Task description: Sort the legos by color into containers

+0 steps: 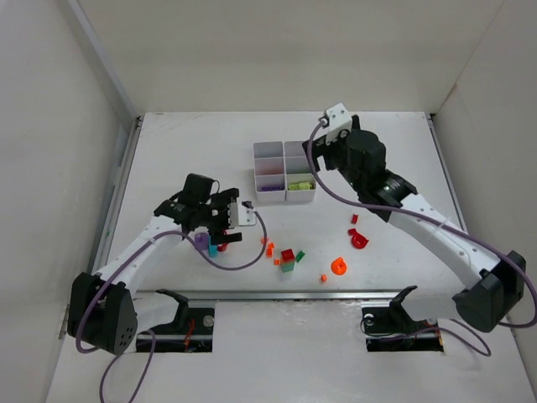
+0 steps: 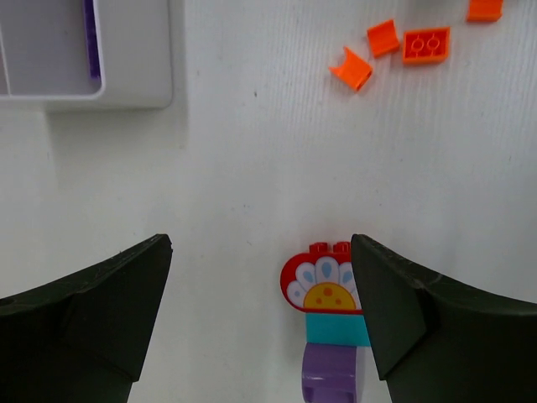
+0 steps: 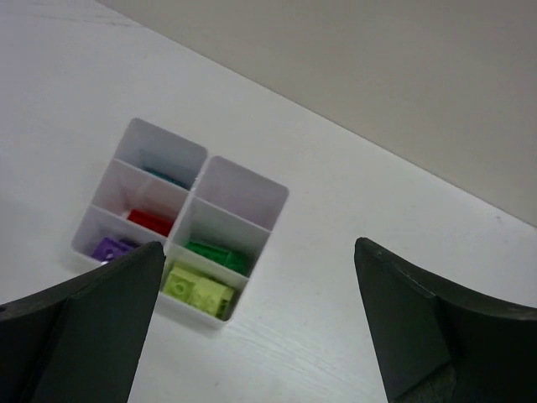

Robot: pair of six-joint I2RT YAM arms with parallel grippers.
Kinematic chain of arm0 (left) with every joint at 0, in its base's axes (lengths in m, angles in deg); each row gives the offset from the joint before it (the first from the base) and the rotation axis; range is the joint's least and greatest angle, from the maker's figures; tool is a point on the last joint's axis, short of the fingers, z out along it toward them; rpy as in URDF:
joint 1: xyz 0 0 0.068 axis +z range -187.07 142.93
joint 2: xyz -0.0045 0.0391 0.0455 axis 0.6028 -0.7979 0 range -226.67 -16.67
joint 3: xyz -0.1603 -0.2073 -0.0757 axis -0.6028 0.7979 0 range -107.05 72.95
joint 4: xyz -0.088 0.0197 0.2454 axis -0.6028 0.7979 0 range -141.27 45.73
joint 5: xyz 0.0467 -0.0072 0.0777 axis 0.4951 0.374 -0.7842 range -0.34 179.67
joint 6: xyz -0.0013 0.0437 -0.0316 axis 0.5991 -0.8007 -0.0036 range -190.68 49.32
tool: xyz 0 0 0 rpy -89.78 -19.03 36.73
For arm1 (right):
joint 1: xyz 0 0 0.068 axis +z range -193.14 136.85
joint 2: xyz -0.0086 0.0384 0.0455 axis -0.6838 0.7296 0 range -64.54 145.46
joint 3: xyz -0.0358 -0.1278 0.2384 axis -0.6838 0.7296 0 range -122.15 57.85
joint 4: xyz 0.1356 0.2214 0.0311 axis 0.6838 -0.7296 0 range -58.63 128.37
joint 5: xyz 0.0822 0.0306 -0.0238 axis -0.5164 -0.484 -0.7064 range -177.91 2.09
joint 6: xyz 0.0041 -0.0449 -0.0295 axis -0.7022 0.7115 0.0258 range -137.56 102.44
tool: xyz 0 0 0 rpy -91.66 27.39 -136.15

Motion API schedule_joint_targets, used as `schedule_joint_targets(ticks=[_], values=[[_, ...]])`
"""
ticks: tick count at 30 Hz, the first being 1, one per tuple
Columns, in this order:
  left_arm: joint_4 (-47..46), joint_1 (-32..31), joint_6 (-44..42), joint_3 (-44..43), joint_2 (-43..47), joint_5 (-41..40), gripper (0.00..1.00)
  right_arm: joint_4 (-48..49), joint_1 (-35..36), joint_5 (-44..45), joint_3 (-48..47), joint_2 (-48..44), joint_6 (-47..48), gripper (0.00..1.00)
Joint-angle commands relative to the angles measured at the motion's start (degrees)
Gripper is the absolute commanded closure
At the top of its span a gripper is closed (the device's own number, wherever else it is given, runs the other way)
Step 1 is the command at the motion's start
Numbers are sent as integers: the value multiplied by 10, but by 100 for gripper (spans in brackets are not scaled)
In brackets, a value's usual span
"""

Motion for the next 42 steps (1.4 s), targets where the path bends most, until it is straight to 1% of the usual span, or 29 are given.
schedule_joint_targets(ticks=[1, 2, 3, 4, 5, 7, 8, 9, 10, 11, 13, 14, 15, 16, 21, 26, 30, 34, 42], values=[[1, -13, -14, -28, 2, 49, 14, -23, 5, -118, 10, -59, -81, 0], [-19, -13, 13, -28, 2, 54, 14, -59, 11, -140, 10, -59, -95, 0], [-32, -19, 32, -28, 2, 54, 14, -102, 21, -131, -3, -59, -113, 0], [-43, -19, 52, -23, 8, 54, 14, -199, 41, -120, -16, -50, -133, 0], [-55, -19, 71, -12, 8, 54, 14, -244, 51, -113, -40, -33, -177, 4], [-92, -25, 121, 4, 31, 59, 14, -317, 82, -100, -46, -21, -228, 8], [-107, -25, 140, 24, 39, 53, 14, -371, 94, -99, -46, -11, -251, 9], [-148, -25, 162, 34, 57, 37, 14, -394, 105, -107, -46, -11, -300, 9], [-167, -32, 204, 46, 67, 27, 13, -414, 116, -127, -46, -2, -321, 9], [-186, -38, 222, 67, 76, 17, 13, -435, 137, -140, -46, 5, -337, 9], [-234, -44, 251, 84, 98, -19, 10, -440, 161, -149, -40, 10, -381, 1], [-247, -53, 277, 92, 103, -31, 10, -447, 181, -149, -40, 10, -394, 0], [-268, -62, 291, 102, 110, -57, 9, -454, 197, -138, -40, 15, -418, 0], [-276, -63, 303, 102, 110, -72, 9, -454, 197, -138, -40, 22, -427, 0], [-306, -110, 346, 122, 115, -140, 8, -487, 233, -81, -52, 51, -471, 0], [-313, -140, 373, 142, 133, -162, 7, -485, 264, -63, -66, 79, -491, 0], [-313, -151, 373, 147, 138, -173, 7, -468, 264, -63, -53, 85, -496, 0], [-318, -151, 373, 147, 138, -173, 7, -454, 264, -49, -48, 85, -496, 0], [-324, -151, 373, 147, 138, -173, 7, -471, 264, -43, -66, 113, -496, 0]])
